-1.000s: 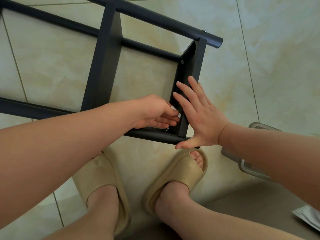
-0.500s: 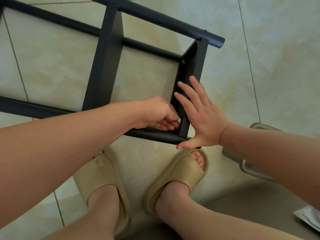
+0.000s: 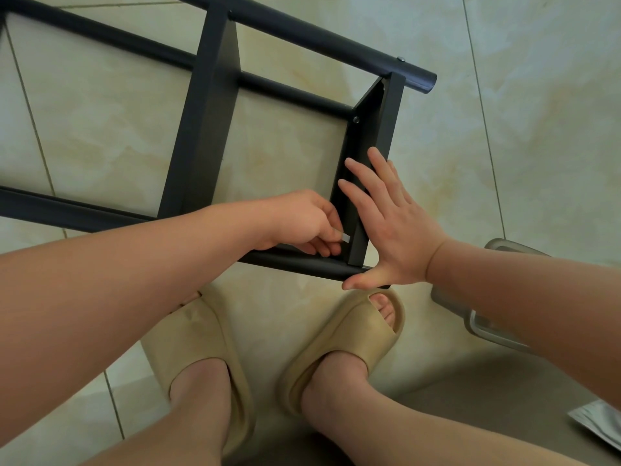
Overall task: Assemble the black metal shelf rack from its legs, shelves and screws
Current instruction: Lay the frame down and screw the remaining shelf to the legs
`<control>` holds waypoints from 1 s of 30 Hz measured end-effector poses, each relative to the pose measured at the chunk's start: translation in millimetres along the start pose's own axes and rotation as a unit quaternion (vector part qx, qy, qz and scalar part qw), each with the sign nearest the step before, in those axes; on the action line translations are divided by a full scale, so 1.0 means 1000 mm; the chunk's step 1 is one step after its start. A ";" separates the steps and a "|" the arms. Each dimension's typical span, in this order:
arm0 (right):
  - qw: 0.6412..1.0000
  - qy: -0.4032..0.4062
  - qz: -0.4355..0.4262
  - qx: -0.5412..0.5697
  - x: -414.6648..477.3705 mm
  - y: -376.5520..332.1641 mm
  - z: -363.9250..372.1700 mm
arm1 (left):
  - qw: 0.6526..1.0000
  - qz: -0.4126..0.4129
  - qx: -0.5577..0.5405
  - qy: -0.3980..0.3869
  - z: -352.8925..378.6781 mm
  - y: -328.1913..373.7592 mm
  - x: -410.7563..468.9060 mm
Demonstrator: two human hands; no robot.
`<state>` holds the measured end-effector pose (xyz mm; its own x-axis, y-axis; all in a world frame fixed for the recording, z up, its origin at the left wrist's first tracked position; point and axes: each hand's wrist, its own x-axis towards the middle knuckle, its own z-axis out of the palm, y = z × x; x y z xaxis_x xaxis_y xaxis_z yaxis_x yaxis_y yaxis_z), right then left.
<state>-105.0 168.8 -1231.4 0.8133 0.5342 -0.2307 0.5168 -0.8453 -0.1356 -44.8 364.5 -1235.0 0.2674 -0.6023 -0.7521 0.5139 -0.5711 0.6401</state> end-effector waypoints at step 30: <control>1.000 0.017 -0.006 0.013 0.000 0.000 0.001 | 0.956 0.095 0.272 0.057 -0.014 0.003 0.002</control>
<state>-105.3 169.1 -1232.8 0.8162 0.5435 -0.1961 0.5195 -0.8389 -0.1625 -30.9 368.9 -1236.9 0.4170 -0.6770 -0.6065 -0.0448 -0.6818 0.7302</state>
